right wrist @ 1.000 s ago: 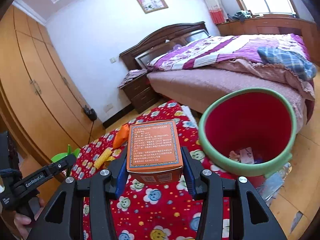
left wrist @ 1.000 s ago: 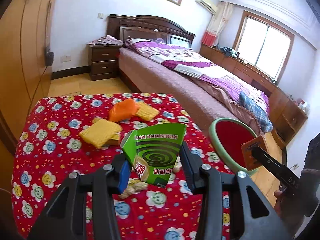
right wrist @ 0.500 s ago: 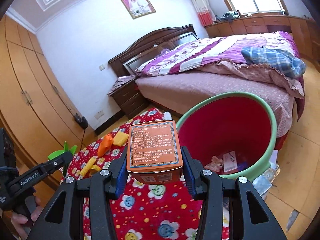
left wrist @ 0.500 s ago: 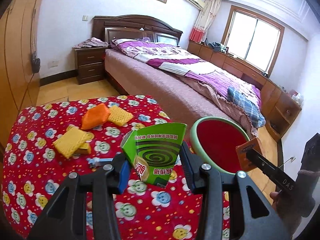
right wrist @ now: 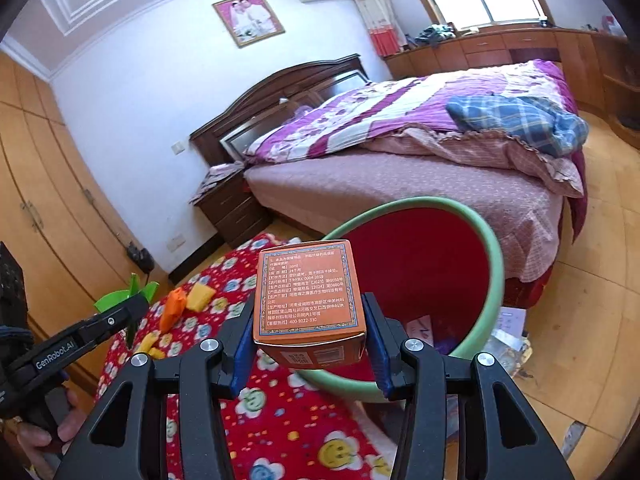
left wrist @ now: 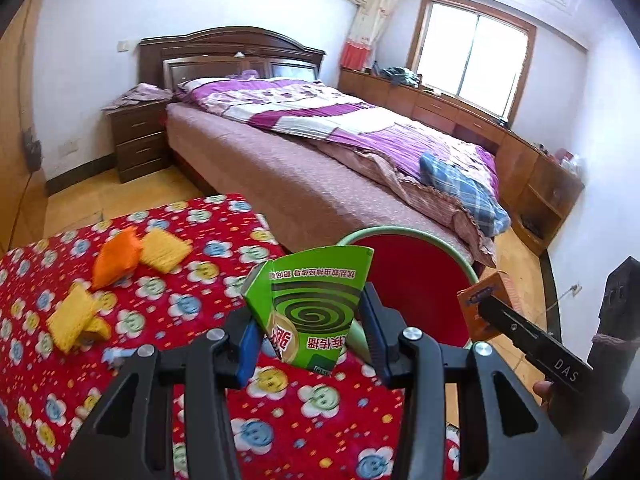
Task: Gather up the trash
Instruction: 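Carry the green box and orange carton over the red bucket with both tools, then open both tools to drop the green box and carton into the bucket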
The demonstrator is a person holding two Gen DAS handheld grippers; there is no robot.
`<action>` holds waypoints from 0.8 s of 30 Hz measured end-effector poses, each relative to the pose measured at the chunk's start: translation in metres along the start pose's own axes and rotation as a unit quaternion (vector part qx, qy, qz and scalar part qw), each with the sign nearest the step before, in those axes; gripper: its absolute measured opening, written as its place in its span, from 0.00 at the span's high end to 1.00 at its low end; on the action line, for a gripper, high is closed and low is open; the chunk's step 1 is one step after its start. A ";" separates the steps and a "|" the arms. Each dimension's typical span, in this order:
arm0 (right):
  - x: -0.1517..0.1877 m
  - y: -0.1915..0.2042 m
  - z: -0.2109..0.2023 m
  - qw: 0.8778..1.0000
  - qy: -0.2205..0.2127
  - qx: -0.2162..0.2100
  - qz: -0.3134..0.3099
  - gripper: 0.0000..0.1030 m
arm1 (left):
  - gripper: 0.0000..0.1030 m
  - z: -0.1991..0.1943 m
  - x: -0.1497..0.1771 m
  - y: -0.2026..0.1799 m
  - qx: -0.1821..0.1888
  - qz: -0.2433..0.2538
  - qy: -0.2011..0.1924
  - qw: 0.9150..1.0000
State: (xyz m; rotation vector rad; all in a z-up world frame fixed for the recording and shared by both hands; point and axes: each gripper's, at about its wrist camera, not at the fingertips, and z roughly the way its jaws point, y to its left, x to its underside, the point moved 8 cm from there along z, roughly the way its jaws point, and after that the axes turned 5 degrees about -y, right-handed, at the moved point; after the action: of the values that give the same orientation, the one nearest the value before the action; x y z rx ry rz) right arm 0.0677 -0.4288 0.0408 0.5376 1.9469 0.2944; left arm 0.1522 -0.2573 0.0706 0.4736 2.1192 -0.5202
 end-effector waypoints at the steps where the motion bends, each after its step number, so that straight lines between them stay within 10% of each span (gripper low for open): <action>1: 0.000 -0.005 0.001 1.000 -0.001 0.005 0.001 0.52 | 0.56 0.005 0.000 -0.005 0.004 0.004 0.002 1.000; 24: 0.015 -0.075 0.038 0.997 0.036 0.041 0.056 0.51 | 0.47 0.103 0.036 -0.060 0.058 0.021 0.089 0.994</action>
State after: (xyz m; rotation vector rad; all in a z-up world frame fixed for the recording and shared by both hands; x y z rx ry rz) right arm 0.0791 -0.4880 -0.0198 0.6997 2.0087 0.3089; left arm 0.1711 -0.3564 -0.0022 0.6505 2.2510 -0.5980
